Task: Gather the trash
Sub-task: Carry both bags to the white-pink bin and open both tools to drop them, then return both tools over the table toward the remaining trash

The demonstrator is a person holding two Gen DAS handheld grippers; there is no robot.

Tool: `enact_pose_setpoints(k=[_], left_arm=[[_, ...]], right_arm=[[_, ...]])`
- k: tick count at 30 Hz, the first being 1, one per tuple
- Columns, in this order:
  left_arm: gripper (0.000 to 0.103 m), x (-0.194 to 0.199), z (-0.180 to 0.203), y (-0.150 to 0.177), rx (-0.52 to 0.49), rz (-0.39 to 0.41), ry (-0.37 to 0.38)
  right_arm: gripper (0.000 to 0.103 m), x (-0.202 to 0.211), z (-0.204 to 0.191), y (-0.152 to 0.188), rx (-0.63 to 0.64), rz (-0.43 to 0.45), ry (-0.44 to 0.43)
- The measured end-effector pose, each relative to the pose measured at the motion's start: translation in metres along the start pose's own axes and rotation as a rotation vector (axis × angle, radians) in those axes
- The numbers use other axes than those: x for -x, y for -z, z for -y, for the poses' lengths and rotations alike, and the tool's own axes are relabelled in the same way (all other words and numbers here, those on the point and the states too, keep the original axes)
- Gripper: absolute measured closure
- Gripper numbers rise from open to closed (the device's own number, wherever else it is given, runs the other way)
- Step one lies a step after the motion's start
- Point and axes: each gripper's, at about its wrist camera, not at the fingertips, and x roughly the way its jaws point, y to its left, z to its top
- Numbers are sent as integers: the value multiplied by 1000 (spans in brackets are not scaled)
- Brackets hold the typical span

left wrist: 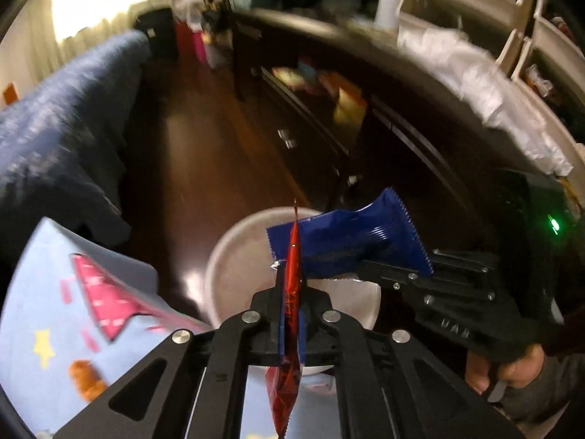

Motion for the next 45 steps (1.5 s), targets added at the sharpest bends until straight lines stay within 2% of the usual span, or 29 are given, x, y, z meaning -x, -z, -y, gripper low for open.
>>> enact_pose_setpoints(k=[1, 2, 3, 4, 5, 10, 13, 16, 20, 23, 25, 27, 31, 35, 38, 42, 45], left_arm=[[90, -9, 0, -2, 6, -22, -1], [68, -19, -2, -4, 14, -50, -3], [33, -28, -4, -6, 31, -74, -9], [16, -33, -6, -7, 48, -74, -18], [7, -35, -7, -9, 56, -51, -24], [4, -43, -10, -15, 64, -33, -42], [4, -40, -12, -11, 53, -28, -65], [4, -21, -16, -9, 64, 13, -67], [6, 40, -24, 2, 125, 129, -68], [6, 112, -33, 35, 170, 239, -143], [6, 150, -42, 65, 215, 276, -200], [4, 182, -53, 101, 265, 291, -271], [4, 221, -68, 177, 352, 243, -426], [4, 233, -78, 238, 425, 190, -460], [4, 238, -80, 267, 419, 169, -477], [4, 234, -80, 289, 369, 150, -457], [4, 225, -85, 296, 345, 124, -466]], right_arm=[[85, -6, 4, 2, 0, -12, 22], [77, -11, 4, 3, 0, -21, 36], [47, -15, 6, 3, 7, -26, 50], [19, -18, 5, 4, 13, -22, 53], [12, -19, 6, 4, 20, -16, 50], [11, -25, 10, -2, 2, -19, 33], [11, -18, 8, -3, 9, 10, 46], [11, -2, 3, -8, 0, 49, 14], [11, 29, -20, -15, 39, 103, -102], [6, 48, -53, -14, 118, 118, -200], [4, 56, -81, -8, 196, 108, -261], [4, 57, -108, -1, 277, 81, -311], [3, 52, -162, 27, 450, -1, -396], [3, 49, -204, 63, 657, -18, -362], [3, 45, -230, 89, 824, -22, -337], [3, 34, -251, 115, 1030, -46, -311], [3, 23, -262, 123, 1082, -112, -362]])
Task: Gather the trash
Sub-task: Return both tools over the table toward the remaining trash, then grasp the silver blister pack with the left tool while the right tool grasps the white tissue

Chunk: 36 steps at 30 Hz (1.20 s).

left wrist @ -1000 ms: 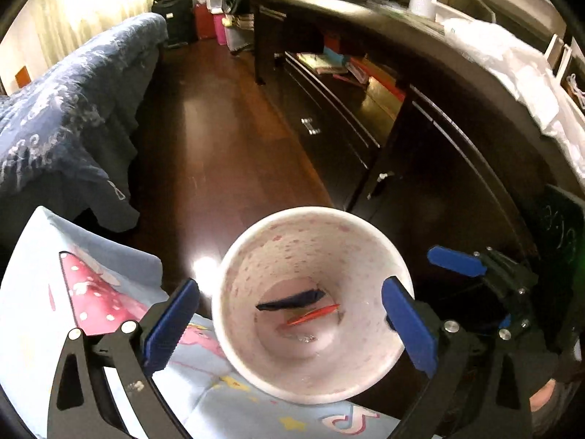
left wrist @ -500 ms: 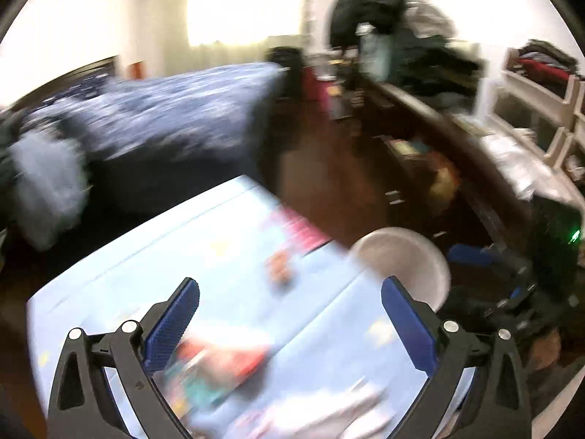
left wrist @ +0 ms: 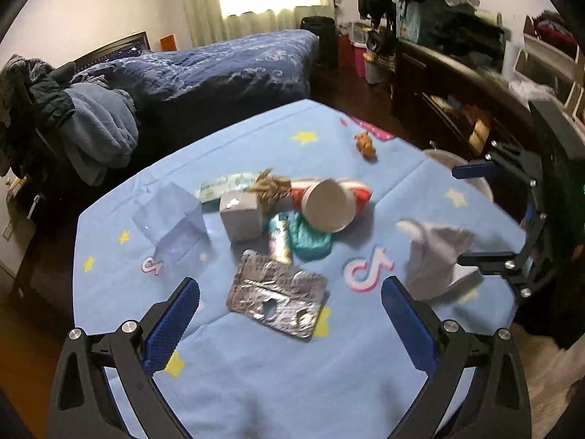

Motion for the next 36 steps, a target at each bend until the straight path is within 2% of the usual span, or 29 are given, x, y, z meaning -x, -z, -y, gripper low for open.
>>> enact_pose_setpoints(k=[2, 4, 8, 12, 13, 15, 19, 23, 25, 26, 27, 31, 32, 36], left_arm=[[4, -9, -3, 2, -25, -13, -4], [4, -15, -3, 2, -54, -11, 18], [4, -29, -4, -1, -100, -21, 108], [4, -51, -13, -7, -143, -51, 230], [4, -56, -15, -8, -149, -58, 250], [4, -69, -22, -10, -145, -93, 274], [4, -87, -35, -11, -118, -155, 299], [5, -92, -38, -3, -137, -192, 309], [13, -89, -34, -1, -160, -167, 294], [23, -88, -34, -1, -167, -158, 288], [28, -87, -33, -1, -174, -150, 278], [36, -84, -34, -1, -178, -145, 281], [41, -83, -33, -2, -183, -143, 287], [45, -82, -32, -2, -181, -138, 266]], right_arm=[[3, -10, 0, -4, 12, -35, -34], [3, -20, -1, -5, 26, -61, -28], [3, -30, 1, -7, 22, -89, -67], [5, -39, -4, -6, 32, -118, -87], [8, -42, -6, -5, 38, -131, -89], [12, -44, -10, -4, 42, -136, -103], [12, -45, -9, -5, 32, -124, -98], [12, -45, -1, -4, 1, -115, -108], [12, -44, 1, -5, -11, -110, -117], [12, -44, 2, -5, -17, -108, -120], [12, -44, 2, -5, -19, -106, -119], [22, -46, 2, -6, -31, -113, -134], [25, -48, 1, -6, -29, -118, -134], [42, -51, -1, -8, -39, -122, -167]])
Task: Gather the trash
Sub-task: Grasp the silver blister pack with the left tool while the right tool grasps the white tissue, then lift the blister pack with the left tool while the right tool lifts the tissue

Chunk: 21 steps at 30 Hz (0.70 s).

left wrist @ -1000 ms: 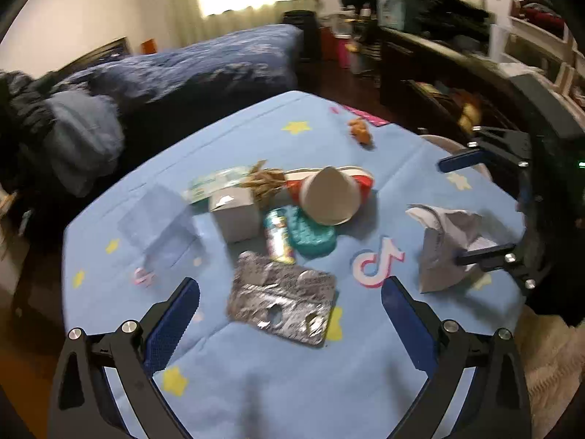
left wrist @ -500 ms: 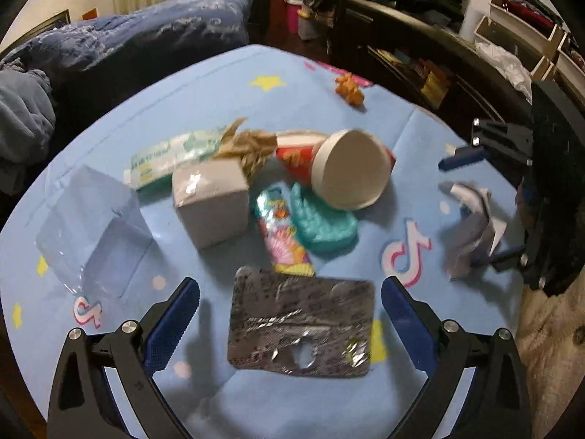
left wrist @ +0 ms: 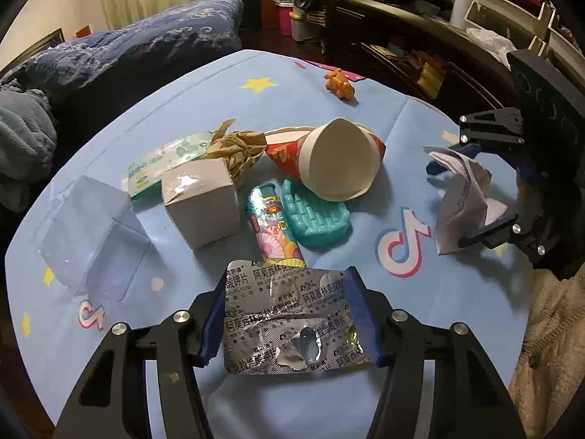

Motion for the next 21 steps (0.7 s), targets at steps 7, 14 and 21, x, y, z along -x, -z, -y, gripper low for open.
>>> enact_pose_setpoints(k=[7, 14, 21], left_arm=[[62, 11, -8, 5, 76, 34, -16], [75, 18, -8, 10, 124, 71, -50], [83, 24, -8, 15, 153, 86, -62]], right_arm=[[50, -2, 1, -3, -22, 6, -16], [52, 0, 8, 0, -79, 33, -33], [62, -1, 10, -1, -110, 46, -60]])
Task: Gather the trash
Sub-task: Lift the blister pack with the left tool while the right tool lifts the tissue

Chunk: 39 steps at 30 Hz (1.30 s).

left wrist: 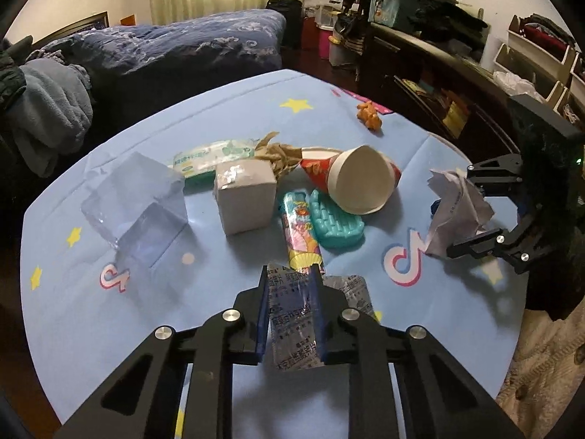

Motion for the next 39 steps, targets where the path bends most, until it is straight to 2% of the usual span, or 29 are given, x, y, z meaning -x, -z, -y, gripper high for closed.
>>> enact_pose_setpoints(k=[2, 7, 14, 17, 19, 22, 24, 30, 39], left_arm=[[84, 1, 1, 1, 7, 2, -2], [84, 3, 7, 1, 10, 0, -21], [84, 1, -5, 3, 115, 3, 36], [91, 5, -4, 2, 128, 23, 36], [96, 13, -6, 0, 171, 61, 82], [97, 15, 4, -2, 141, 64, 24], [97, 15, 5, -2, 158, 60, 8], [100, 26, 13, -2, 195, 119, 37], [101, 46, 19, -12, 234, 195, 2]], right_arm=[[83, 0, 2, 0, -23, 8, -22], [82, 2, 4, -1, -37, 16, -33], [82, 4, 3, 0, -38, 29, -47], [82, 6, 4, 0, -44, 38, -50], [82, 8, 5, 0, -49, 44, -52], [82, 10, 6, 0, -59, 55, -58], [82, 13, 6, 0, -63, 64, -61], [82, 22, 6, 1, -66, 88, -66], [82, 43, 11, 5, -97, 144, -89]])
